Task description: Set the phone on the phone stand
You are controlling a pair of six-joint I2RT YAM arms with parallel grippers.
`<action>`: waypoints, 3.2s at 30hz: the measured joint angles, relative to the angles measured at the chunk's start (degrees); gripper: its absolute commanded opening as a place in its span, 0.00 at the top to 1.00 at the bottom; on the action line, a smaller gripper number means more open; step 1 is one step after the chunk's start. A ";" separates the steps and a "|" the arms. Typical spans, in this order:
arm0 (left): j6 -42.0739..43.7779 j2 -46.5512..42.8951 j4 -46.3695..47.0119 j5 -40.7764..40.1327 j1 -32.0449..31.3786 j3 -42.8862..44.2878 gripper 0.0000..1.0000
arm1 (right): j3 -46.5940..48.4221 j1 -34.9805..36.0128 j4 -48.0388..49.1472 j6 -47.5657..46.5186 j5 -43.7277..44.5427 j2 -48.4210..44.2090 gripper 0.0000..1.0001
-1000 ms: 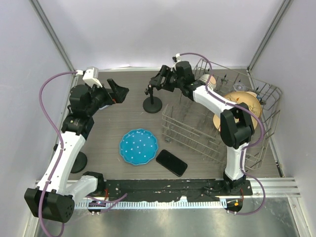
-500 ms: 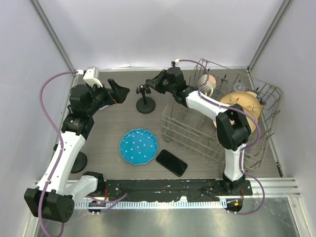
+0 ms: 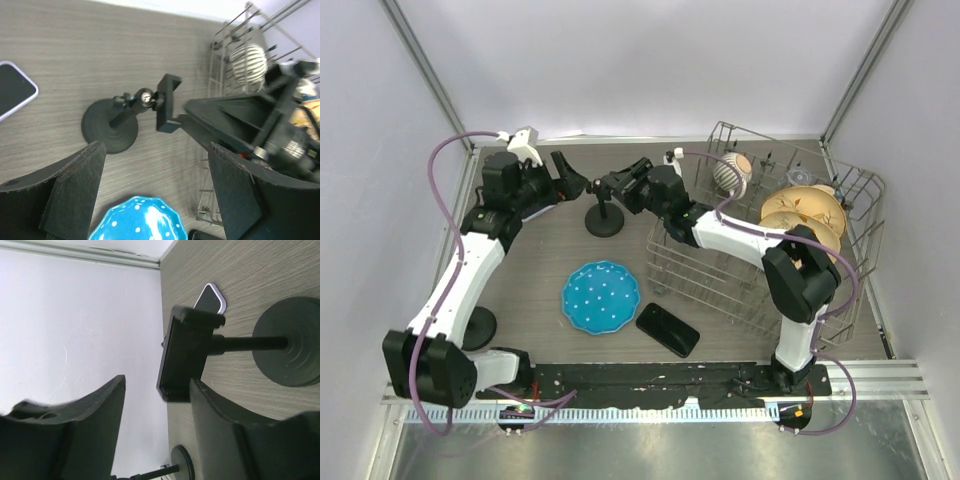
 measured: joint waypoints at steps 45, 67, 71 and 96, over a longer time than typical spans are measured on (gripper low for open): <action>10.88 19.45 -5.11 -21.51 -13.18 8.15 0.73 | 3.43 -9.60 -8.26 -43.08 -12.81 -14.80 0.20; 22.10 10.05 -11.87 -24.96 -12.96 2.40 0.44 | 16.06 -7.06 -27.82 -60.61 -15.23 -11.04 0.19; 22.80 7.98 -11.76 -27.47 -12.94 2.36 0.53 | 18.08 -5.97 -30.05 -62.45 -15.17 -9.68 0.19; 22.25 4.44 -14.10 -32.98 -12.92 2.84 0.39 | 25.03 8.37 -42.01 -71.01 -0.68 -7.74 0.18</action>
